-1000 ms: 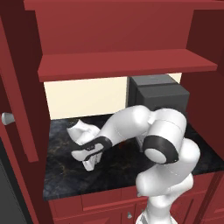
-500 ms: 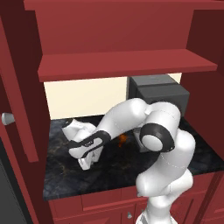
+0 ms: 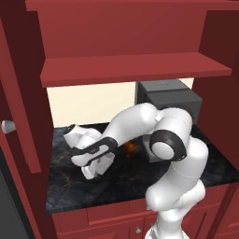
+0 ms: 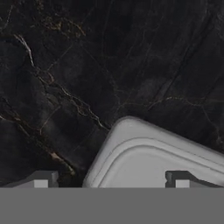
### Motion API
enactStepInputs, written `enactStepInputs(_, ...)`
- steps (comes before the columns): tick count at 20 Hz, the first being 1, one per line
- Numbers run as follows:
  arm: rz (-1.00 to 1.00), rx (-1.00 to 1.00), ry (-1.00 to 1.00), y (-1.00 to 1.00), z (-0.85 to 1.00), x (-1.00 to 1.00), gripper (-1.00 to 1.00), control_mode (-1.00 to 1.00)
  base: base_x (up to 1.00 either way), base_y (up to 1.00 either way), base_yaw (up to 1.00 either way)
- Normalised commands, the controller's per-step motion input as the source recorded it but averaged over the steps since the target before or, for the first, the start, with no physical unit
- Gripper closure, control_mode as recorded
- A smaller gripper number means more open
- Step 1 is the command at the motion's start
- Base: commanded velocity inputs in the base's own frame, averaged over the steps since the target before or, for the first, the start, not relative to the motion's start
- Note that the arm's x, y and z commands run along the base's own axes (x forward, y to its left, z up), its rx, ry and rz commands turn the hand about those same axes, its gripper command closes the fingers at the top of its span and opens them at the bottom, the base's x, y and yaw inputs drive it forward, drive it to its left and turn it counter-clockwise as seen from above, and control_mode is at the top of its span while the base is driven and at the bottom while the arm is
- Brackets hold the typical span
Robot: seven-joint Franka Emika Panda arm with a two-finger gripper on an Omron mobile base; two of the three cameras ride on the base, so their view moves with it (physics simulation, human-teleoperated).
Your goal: Retrieve the tupperware from the cabinet, then place the raw meat into the tupperware to avoid contamination.
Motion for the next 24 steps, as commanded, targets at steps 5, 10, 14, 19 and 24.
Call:
enactStepInputs(5, 0.0, 0.01, -0.04, -0.01, 0.21, -0.06, -1.0, -1.0, 0.0, 0.0, 0.0)
enactStepInputs(10, 0.0, 0.03, -0.09, -0.11, 0.33, -0.27, -1.0, -1.0, 0.0, 0.0, 0.0)
enactStepInputs(14, -0.03, 0.05, -0.07, -0.35, 0.29, -0.4, -1.0, -1.0, 0.0, 0.0, 0.0)
enactStepInputs(19, -0.16, 0.04, -0.06, -0.59, 0.15, -0.2, -1.0, -1.0, 0.0, 0.0, 0.0)
enactStepInputs(24, -0.22, 0.06, -0.03, -0.6, 0.15, 0.0, -1.0, -1.0, 0.0, 0.0, 0.0)
